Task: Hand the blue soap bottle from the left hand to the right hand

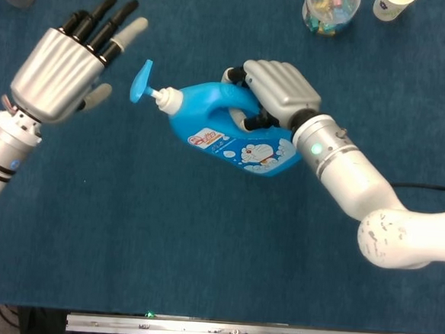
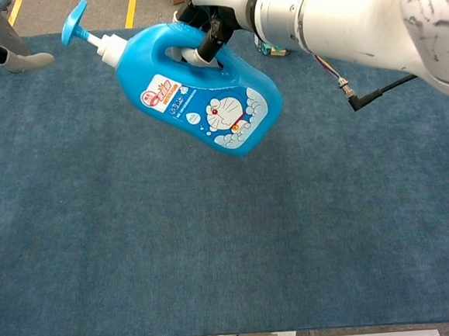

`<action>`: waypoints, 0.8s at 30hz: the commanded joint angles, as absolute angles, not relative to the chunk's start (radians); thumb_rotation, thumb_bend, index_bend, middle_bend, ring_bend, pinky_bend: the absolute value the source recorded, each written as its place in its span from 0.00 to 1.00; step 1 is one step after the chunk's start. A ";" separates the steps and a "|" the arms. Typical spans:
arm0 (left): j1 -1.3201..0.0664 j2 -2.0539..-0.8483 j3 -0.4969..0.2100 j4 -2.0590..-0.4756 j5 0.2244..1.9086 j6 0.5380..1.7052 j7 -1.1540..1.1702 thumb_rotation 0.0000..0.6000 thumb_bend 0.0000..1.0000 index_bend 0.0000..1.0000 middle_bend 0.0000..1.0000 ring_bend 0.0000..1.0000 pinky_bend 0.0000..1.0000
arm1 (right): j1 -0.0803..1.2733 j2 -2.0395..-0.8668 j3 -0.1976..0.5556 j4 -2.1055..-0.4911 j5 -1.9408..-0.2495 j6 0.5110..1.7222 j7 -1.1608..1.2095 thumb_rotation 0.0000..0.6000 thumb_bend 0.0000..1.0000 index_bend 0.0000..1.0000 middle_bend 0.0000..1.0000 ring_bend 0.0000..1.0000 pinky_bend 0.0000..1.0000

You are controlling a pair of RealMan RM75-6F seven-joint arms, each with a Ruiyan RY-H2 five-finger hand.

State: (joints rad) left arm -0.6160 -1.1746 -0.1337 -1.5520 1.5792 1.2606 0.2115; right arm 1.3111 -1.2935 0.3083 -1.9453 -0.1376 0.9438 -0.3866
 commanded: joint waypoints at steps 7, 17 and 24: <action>-0.598 -1.126 -0.159 -1.566 1.434 1.189 0.213 1.00 0.18 0.00 0.00 0.00 0.28 | 1.246 -1.237 0.313 -1.988 -0.211 0.941 -0.329 1.00 0.52 0.60 0.45 0.40 0.51; -0.573 -1.076 -0.174 -1.590 1.281 1.129 0.248 1.00 0.18 0.00 0.00 0.00 0.28 | 1.125 -1.191 0.335 -2.050 -0.376 0.959 -0.198 1.00 0.54 0.63 0.48 0.43 0.52; -0.547 -1.048 -0.174 -1.611 1.235 1.128 0.228 1.00 0.18 0.00 0.00 0.00 0.28 | 1.019 -1.205 0.344 -2.089 -0.527 1.037 -0.090 1.00 0.57 0.67 0.52 0.47 0.54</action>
